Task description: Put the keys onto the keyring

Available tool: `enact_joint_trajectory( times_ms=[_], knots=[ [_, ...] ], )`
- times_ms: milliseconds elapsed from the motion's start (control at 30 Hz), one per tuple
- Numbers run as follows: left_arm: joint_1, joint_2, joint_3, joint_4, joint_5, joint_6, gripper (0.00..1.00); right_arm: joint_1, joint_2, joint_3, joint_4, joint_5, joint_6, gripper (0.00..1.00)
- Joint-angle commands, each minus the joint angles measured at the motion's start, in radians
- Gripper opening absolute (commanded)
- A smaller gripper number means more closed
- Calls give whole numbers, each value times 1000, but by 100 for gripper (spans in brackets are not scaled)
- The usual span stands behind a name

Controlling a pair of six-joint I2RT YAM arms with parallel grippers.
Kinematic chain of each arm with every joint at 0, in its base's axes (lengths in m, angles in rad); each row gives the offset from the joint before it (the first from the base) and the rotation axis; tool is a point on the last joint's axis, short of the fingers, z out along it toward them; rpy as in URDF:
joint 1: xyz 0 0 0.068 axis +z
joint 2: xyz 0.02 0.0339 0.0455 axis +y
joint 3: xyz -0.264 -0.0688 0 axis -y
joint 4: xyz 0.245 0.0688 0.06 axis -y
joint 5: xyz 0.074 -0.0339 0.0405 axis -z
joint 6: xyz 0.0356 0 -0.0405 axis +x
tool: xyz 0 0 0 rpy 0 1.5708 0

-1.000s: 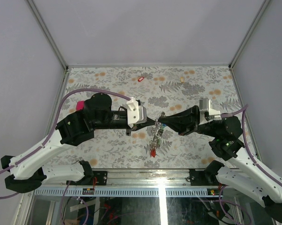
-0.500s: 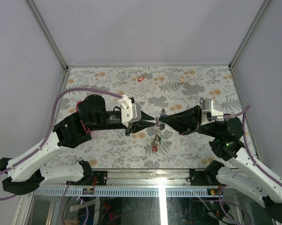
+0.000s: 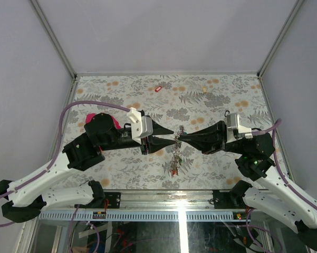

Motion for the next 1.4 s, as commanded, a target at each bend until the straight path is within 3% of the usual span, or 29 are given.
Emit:
enact_joint_trajectory(
  times_ms=[0,333,433,567,633,700,833,933,1133,1367],
  knots=[
    [1,1,-28,126,19,-42,34,-1,-6,30,123,-18,17,0],
    [1,20,-20,150,48,-41,28,-1,-4,27,115,-35,19,0],
    [0,33,-10,148,68,-39,20,0,-3,24,113,-35,18,0],
    [0,50,5,126,90,-29,1,-1,-9,21,112,-32,15,0],
    [1,57,21,89,89,-11,0,0,-14,24,104,-28,12,0],
    [1,64,45,28,88,21,0,0,-22,31,75,-22,-7,3],
    [2,107,153,-200,61,128,0,0,-53,65,-86,10,-106,26],
    [2,158,248,-378,26,204,0,0,-75,94,-239,61,-195,36],
    [2,291,433,-671,-32,302,0,0,-86,93,-466,166,-328,39],
    [-1,410,602,-884,-132,357,0,-1,-48,60,-530,167,-348,42]
  ],
)
